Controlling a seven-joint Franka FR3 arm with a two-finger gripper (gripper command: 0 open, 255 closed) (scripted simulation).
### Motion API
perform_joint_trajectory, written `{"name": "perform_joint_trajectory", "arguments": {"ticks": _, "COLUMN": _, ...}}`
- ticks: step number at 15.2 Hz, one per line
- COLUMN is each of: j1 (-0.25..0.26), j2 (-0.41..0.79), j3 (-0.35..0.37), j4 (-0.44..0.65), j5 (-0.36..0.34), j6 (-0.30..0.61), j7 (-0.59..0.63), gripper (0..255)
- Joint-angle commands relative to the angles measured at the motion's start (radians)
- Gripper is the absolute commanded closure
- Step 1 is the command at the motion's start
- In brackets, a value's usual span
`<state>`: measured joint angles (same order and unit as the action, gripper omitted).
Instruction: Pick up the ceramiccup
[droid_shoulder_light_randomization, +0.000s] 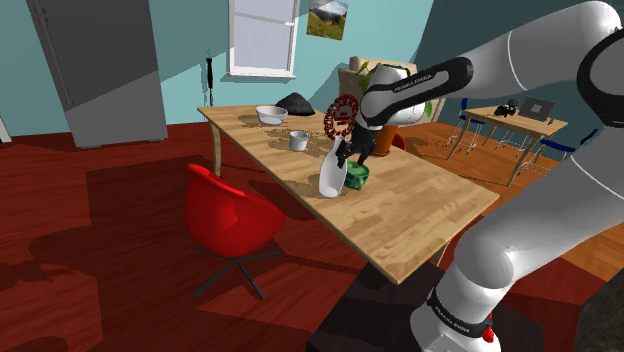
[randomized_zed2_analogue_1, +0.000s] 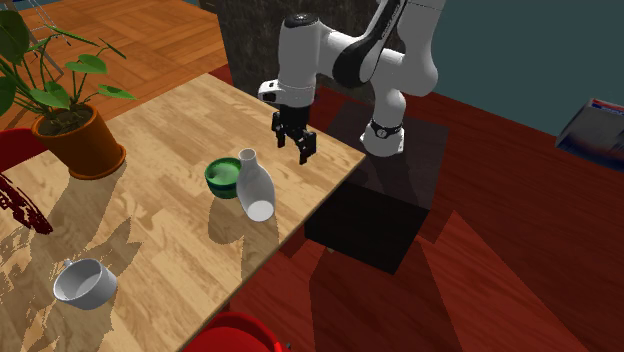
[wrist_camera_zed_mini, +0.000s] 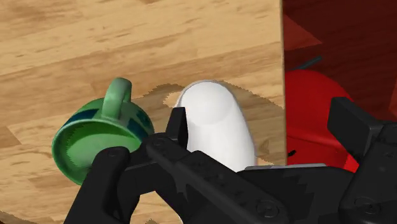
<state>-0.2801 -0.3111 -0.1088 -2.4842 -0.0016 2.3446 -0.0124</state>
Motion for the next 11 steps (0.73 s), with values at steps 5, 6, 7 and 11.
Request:
{"name": "perform_joint_trajectory", "arguments": {"ticks": 5, "j1": -0.057, "j2": 0.171, "j3": -0.059, "j4": 0.048, "j5": 0.011, "j6": 0.139, "j7": 0.024, "gripper": 0}}
{"name": "perform_joint_trajectory", "arguments": {"ticks": 6, "j1": -0.065, "j2": 0.199, "j3": -0.069, "j4": 0.057, "j5": 0.016, "j6": 0.16, "j7": 0.027, "gripper": 0}}
{"name": "perform_joint_trajectory", "arguments": {"ticks": 7, "j1": -0.073, "j2": 0.227, "j3": -0.079, "j4": 0.067, "j5": 0.023, "j6": 0.18, "j7": 0.029, "gripper": 0}}
{"name": "perform_joint_trajectory", "arguments": {"ticks": 11, "j1": -0.106, "j2": 0.339, "j3": -0.115, "j4": 0.113, "j5": 0.063, "j6": 0.253, "j7": 0.03, "gripper": 0}}
